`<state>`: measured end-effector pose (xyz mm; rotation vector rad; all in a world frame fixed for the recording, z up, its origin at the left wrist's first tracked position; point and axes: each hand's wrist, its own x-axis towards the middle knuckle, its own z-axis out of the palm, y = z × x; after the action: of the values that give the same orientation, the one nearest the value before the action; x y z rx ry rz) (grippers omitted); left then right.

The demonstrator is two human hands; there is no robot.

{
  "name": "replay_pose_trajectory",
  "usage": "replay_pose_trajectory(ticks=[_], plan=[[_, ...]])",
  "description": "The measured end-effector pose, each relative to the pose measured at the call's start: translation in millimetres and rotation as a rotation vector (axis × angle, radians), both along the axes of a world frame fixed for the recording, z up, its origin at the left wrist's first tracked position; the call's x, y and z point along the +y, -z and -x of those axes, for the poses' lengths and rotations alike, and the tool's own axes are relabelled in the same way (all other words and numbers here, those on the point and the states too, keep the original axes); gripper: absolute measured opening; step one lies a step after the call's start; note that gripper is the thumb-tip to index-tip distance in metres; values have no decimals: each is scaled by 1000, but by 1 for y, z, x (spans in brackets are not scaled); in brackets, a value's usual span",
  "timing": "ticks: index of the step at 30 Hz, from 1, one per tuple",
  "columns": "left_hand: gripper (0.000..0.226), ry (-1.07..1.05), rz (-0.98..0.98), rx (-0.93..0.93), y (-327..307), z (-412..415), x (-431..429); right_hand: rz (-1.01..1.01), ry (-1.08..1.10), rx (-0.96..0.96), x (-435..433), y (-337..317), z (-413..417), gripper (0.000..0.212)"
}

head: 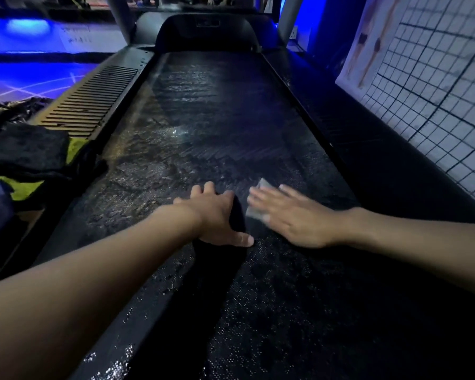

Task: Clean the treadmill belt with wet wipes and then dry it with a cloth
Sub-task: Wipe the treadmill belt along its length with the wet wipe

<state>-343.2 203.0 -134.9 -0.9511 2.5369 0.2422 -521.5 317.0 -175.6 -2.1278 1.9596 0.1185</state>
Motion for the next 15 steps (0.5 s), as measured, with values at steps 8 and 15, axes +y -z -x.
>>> replay_pose_trajectory(ticks=[8, 15], plan=[[75, 226, 13, 59, 2, 21, 14, 30, 94, -19, 8, 2, 6, 55], [86, 106, -50, 80, -8, 29, 27, -28, 173, 72, 9, -5, 30, 57]])
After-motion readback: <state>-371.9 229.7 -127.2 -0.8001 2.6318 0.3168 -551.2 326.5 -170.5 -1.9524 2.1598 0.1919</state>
